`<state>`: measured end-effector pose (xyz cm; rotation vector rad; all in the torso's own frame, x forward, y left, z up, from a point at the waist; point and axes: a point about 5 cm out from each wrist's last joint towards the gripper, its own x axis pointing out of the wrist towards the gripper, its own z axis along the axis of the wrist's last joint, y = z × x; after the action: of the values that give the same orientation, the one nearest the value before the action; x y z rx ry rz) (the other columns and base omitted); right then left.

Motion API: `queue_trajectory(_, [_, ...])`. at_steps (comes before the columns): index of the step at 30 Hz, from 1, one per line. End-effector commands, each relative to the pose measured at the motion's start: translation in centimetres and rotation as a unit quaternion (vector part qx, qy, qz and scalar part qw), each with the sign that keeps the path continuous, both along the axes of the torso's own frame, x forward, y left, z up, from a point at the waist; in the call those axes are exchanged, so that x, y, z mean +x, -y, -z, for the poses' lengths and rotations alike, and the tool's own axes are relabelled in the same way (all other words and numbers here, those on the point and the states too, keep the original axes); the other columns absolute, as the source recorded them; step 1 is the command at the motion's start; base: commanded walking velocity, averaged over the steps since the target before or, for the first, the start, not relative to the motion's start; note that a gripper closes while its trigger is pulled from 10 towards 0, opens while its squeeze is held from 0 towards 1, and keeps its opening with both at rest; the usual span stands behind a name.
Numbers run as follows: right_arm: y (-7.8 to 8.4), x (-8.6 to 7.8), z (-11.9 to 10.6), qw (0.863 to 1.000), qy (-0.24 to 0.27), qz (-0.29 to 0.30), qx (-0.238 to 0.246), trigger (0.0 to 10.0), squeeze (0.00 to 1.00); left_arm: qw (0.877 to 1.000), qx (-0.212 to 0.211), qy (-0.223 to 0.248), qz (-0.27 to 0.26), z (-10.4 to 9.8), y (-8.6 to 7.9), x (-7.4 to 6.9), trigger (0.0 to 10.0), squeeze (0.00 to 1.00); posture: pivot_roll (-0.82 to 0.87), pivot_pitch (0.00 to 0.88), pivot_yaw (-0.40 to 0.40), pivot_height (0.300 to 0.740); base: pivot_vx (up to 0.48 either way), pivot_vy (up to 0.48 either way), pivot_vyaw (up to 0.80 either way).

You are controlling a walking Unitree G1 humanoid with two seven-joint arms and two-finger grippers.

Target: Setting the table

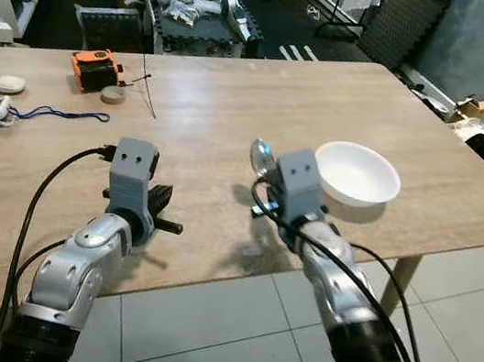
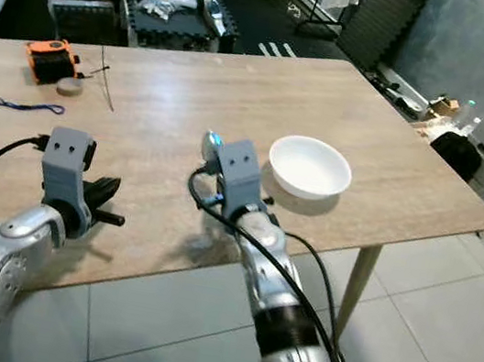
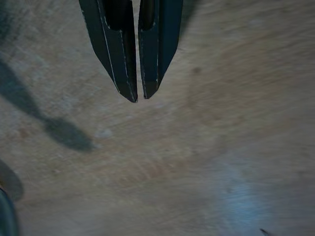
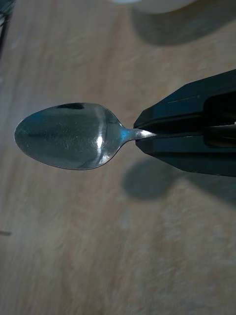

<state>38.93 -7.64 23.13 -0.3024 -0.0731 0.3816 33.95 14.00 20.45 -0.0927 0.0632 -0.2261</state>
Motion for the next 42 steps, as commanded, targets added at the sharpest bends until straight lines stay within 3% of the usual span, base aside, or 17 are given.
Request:
queue_trajectory(1, [-0.2,0.3,0.1,1.0,-0.002,-0.004,-0.012,10.0,0.0,1.0,0.004,-0.008,-0.001,0.3,0.1,-0.5,10.0,0.0,-0.04,0.216,0.031,0.74,0.0,0.0,0.0])
queue_trajectory(8, [1.0,1.4,-0.7,1.0,0.003,0.008,-0.024,10.0,0.0,0.998,0.011,0.038,0.045,-1.4,-0.4,-1.6,10.0,0.0,-0.01,0.229,0.016,0.74,0.0,0.0,0.0])
queue_trajectory(10, [2.7,1.8,-0.3,0.999,-0.006,0.04,-0.011,10.0,0.0,0.994,0.056,0.073,0.061,-2.9,-1.4,-2.7,10.0,0.0,0.01,0.23,0.021,0.74,0.0,0.0,0.0])
queue_trajectory(18, [5.5,2.1,0.4,0.997,-0.029,0.071,0.004,10.0,0.0,0.991,0.099,0.085,0.026,-4.2,-3.9,-3.3,10.0,0.0,0.07,0.19,0.072,0.74,0.0,0.0,0.0])
queue_trajectory(21, [5.7,2.0,0.6,0.998,-0.036,0.059,0.012,10.0,0.0,0.991,0.104,0.084,0.022,-4.3,-4.1,-3.1,10.0,0.0,0.09,0.173,0.097,0.74,0.0,0.0,0.0])
queue_trajectory(29, [3.0,1.2,2.2,0.999,-0.043,-0.02,-0.013,10.0,0.0,0.988,0.114,0.095,0.041,-5.7,-3.9,-2.7,10.0,0.0,0.15,0.117,0.166,0.74,0.0,0.0,0.0])
queue_trajectory(35, [3.2,1.6,2.4,0.998,-0.023,0.032,-0.038,10.0,0.0,0.988,0.114,0.1,0.041,-6.1,-3.8,-2.5,10.0,0.0,0.15,0.101,0.173,0.74,0.0,0.0,0.0])
queue_trajectory(37, [4.4,2.2,1.7,0.996,-0.011,0.084,-0.03,10.0,0.0,0.988,0.11,0.102,0.043,-6.1,-3.4,-2.5,10.0,0.0,0.15,0.098,0.17,0.74,0.0,0.0,0.0])
queue_trajectory(42, [5.9,2.5,2.0,0.992,-0.025,0.116,-0.036,10.0,0.0,0.988,0.106,0.102,0.047,-6.0,-3.1,-2.5,10.0,0.0,0.14,0.103,0.165,0.74,0.0,0.0,0.0])
